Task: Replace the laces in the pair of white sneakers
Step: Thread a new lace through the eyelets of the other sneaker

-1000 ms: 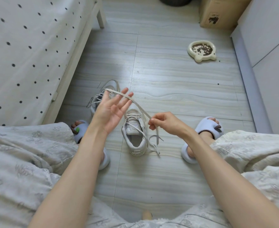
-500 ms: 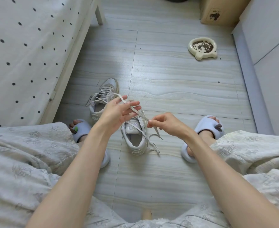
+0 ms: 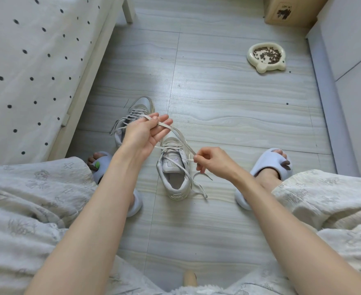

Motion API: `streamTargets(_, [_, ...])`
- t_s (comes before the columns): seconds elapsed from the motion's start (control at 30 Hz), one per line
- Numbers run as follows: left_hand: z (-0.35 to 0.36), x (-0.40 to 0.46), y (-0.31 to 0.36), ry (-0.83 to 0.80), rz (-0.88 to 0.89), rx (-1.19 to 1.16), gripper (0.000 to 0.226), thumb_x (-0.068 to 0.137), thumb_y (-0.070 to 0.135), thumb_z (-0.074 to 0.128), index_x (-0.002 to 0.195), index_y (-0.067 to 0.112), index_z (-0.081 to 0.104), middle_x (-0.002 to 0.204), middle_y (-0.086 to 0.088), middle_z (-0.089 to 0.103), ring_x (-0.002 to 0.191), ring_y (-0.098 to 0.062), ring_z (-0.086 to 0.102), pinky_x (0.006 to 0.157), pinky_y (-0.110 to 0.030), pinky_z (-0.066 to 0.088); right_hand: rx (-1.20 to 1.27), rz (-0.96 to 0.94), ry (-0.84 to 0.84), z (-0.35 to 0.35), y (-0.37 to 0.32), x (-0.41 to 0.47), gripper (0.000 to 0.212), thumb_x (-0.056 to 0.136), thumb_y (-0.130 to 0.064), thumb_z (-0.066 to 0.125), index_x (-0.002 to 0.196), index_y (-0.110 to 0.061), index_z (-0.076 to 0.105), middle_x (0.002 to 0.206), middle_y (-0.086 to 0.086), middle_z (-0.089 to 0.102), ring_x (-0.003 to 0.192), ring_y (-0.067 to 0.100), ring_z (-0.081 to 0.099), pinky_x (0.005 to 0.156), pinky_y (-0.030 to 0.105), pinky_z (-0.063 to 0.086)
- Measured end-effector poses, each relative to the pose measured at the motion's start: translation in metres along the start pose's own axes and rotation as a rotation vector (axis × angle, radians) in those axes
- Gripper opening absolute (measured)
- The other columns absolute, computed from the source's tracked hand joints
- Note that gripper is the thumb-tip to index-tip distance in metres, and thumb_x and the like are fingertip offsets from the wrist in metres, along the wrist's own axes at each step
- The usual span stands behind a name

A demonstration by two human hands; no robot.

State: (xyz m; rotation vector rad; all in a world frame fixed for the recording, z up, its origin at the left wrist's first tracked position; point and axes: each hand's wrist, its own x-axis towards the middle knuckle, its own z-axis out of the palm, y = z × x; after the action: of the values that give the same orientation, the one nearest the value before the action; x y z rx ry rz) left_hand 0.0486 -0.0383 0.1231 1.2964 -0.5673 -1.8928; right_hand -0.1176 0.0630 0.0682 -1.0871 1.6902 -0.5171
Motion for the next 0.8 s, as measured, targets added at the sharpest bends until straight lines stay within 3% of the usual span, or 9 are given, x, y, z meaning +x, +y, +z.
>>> streamTargets(0.1, [0.012,0.013,0.009,-0.016,-0.004,0.022,0.01,0.096,-0.003,0.041,0.098,0.001,0.05,0.095,-0.015,0.065,0.076,-0.02,0.07,0.073,-0.032,0.059,0.108,-0.021,0.024,0.003,-0.001,0.011,0.017,0.086,-0.017,0.065,0.072,-0.014,0.056,0.066,0.001,0.069,0.057,0.009,0.064,0.05,0.014,0.038])
streamTargets(0.27, [0.012,0.038,-0.009,-0.039,-0.092,0.108,0.02,0.097,0.006,0.044,0.113,-0.004,0.049,0.118,-0.018,0.059,0.102,-0.026,0.063,0.087,-0.033,0.053,0.371,0.096,0.148,0.0,0.005,0.038,0.023,0.085,-0.014,0.066,0.069,-0.012,0.05,0.058,0.002,0.064,0.049,0.012,0.061,0.046,0.019,0.036])
streamTargets(0.37, [-0.004,0.049,-0.041,0.032,-0.182,0.206,0.029,0.098,0.005,0.042,0.126,-0.001,0.045,0.119,-0.015,0.056,0.109,-0.029,0.058,0.095,-0.036,0.048,0.377,0.172,0.161,0.0,0.015,0.055,0.025,0.085,-0.01,0.065,0.068,-0.012,0.046,0.053,0.001,0.062,0.045,0.011,0.058,0.043,0.018,0.035])
streamTargets(0.47, [-0.022,0.057,-0.077,0.143,-0.25,0.311,0.021,0.095,-0.001,0.043,0.111,0.001,0.056,0.102,-0.015,0.06,0.083,-0.02,0.06,0.074,-0.023,0.053,0.341,0.243,0.146,0.003,0.026,0.073,0.023,0.084,-0.003,0.056,0.068,-0.013,0.043,0.053,0.003,0.06,0.046,0.016,0.055,0.046,0.023,0.036])
streamTargets(0.53, [-0.028,0.063,-0.095,0.183,-0.284,0.377,0.026,0.094,-0.007,0.041,0.117,-0.005,0.054,0.087,-0.011,0.061,0.074,-0.016,0.059,0.062,-0.015,0.053,0.33,0.256,0.124,0.006,0.031,0.083,0.019,0.084,-0.001,0.053,0.071,-0.012,0.044,0.055,0.004,0.061,0.047,0.017,0.055,0.047,0.023,0.037])
streamTargets(0.67, [-0.028,0.079,-0.111,0.203,-0.297,0.477,0.032,0.089,-0.015,0.038,0.117,-0.009,0.054,0.091,-0.014,0.061,0.07,-0.015,0.06,0.056,-0.013,0.052,0.361,0.252,0.05,0.011,0.039,0.094,0.015,0.087,0.001,0.054,0.09,-0.012,0.046,0.061,0.006,0.062,0.048,0.016,0.056,0.044,0.019,0.037])
streamTargets(0.8, [-0.029,0.092,-0.121,0.181,-0.298,0.602,0.031,0.087,-0.014,0.04,0.108,-0.005,0.06,0.091,-0.013,0.065,0.068,-0.017,0.062,0.055,-0.015,0.052,0.233,0.245,-0.05,0.014,0.047,0.102,0.016,0.089,-0.004,0.053,0.077,-0.012,0.06,0.066,0.005,0.065,0.055,0.013,0.062,0.05,0.018,0.041])
